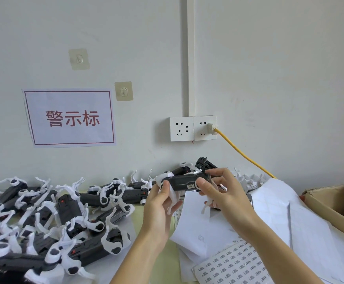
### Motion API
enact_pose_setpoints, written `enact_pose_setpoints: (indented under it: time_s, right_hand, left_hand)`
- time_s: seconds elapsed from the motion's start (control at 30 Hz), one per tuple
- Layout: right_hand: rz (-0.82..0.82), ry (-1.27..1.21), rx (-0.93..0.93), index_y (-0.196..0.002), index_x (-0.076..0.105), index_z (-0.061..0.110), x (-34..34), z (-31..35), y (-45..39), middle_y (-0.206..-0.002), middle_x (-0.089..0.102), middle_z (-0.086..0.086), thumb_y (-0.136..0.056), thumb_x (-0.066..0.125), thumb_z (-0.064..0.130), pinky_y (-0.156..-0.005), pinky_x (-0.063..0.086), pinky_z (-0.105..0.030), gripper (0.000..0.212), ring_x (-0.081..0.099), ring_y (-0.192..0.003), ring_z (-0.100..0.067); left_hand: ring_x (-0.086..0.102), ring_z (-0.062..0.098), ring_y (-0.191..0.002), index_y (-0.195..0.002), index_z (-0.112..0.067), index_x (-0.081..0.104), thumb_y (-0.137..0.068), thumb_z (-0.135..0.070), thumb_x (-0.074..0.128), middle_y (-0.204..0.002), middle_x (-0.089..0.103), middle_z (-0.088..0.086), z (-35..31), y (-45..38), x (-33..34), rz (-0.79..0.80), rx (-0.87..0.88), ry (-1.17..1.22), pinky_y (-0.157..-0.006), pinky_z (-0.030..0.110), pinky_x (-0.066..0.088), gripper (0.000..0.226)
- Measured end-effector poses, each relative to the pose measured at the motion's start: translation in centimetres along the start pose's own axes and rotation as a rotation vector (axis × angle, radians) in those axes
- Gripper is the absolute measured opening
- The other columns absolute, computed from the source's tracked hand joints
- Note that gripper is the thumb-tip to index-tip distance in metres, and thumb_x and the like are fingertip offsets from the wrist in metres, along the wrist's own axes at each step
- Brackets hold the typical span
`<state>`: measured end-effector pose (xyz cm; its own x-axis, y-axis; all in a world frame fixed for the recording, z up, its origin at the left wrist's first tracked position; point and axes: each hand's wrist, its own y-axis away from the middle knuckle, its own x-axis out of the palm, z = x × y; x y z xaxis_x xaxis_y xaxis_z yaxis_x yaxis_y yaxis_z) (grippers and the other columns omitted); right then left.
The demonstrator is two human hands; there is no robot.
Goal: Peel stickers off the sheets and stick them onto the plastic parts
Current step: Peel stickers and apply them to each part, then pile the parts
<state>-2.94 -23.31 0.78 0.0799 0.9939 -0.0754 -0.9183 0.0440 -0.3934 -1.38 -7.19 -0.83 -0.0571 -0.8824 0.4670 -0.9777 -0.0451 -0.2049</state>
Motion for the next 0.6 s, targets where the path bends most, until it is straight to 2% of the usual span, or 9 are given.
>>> enact_pose_setpoints:
  time_s: [0.1, 0.2, 0.3, 0.4, 0.5, 0.6]
  right_hand:
    - [0.016, 0.144, -0.022, -0.102, 0.054, 0.05, 0.1, -0.1, 0.0, -0.107, 0.064, 0.004, -0.065, 0.067, 0.077, -0.084, 0.055, -0.037, 0.047, 0.066, -0.1, -0.014]
    - [0.034, 0.262, -0.051, -0.104, 0.051, 0.051, 0.0, -0.4, 0.0, -0.102, 0.063, 0.011, -0.075, 0.057, 0.074, -0.077, 0.052, -0.028, 0.037, 0.065, -0.094, -0.009]
    - [0.045, 0.239, -0.049, -0.104, 0.059, 0.049, -0.4, -0.8, -0.1, -0.099, 0.068, 0.009, -0.095, 0.056, 0.053, -0.076, 0.058, -0.035, 0.009, 0.069, -0.09, -0.017]
    - [0.099, 0.132, 0.06, -0.098, 0.07, 0.039, -1.3, -0.3, 0.0, -0.094, 0.071, 0.003, -0.097, 0.055, 0.044, -0.07, 0.06, -0.036, 0.015, 0.072, -0.08, -0.025]
    - [0.136, 0.11, 0.198, -0.093, 0.07, 0.029, -3.1, 0.2, -0.2, -0.073, 0.068, -0.001, -0.092, 0.053, 0.052, -0.06, 0.056, -0.034, 0.029, 0.068, -0.06, -0.021]
    - [0.079, -0.081, 0.399, -0.096, 0.067, 0.016, -5.5, 0.4, -0.4, -0.058, 0.065, -0.004, -0.093, 0.056, 0.048, -0.046, 0.045, -0.028, 0.033, 0.054, -0.049, -0.024]
  left_hand:
    - [0.07, 0.015, -0.08, -0.079, -0.014, 0.057, -0.093, -0.027, 0.053, -0.09, 0.071, 0.003, 0.2, 0.1, -0.2, 0.002, -0.033, 0.017, -0.079, 0.037, 0.049, 0.02]
    - [0.067, 0.02, -0.093, -0.087, -0.013, 0.057, -0.091, -0.032, 0.06, -0.102, 0.068, 0.009, 0.2, -0.2, -0.6, -0.021, -0.06, -0.033, -0.075, 0.039, 0.052, 0.019]
    - [0.067, 0.028, -0.099, -0.087, -0.014, 0.056, -0.07, -0.042, 0.079, -0.101, 0.066, 0.012, 0.0, -0.5, -0.7, -0.075, -0.087, -0.111, -0.068, 0.038, 0.056, 0.04]
    - [0.072, 0.028, -0.082, -0.086, -0.014, 0.062, -0.053, -0.059, 0.083, -0.088, 0.068, 0.009, -0.1, -0.2, -0.9, -0.113, -0.127, -0.273, -0.055, 0.029, 0.053, 0.059]
    - [0.067, 0.026, -0.063, -0.085, -0.014, 0.068, -0.061, -0.067, 0.075, -0.077, 0.07, 0.014, 0.2, -0.1, -0.9, -0.048, -0.199, -0.297, -0.05, 0.027, 0.043, 0.059]
    - [0.064, 0.025, -0.057, -0.082, -0.014, 0.067, -0.084, -0.063, 0.059, -0.076, 0.072, 0.015, 0.6, -0.3, -0.7, -0.081, -0.249, -0.198, -0.053, 0.03, 0.042, 0.05]
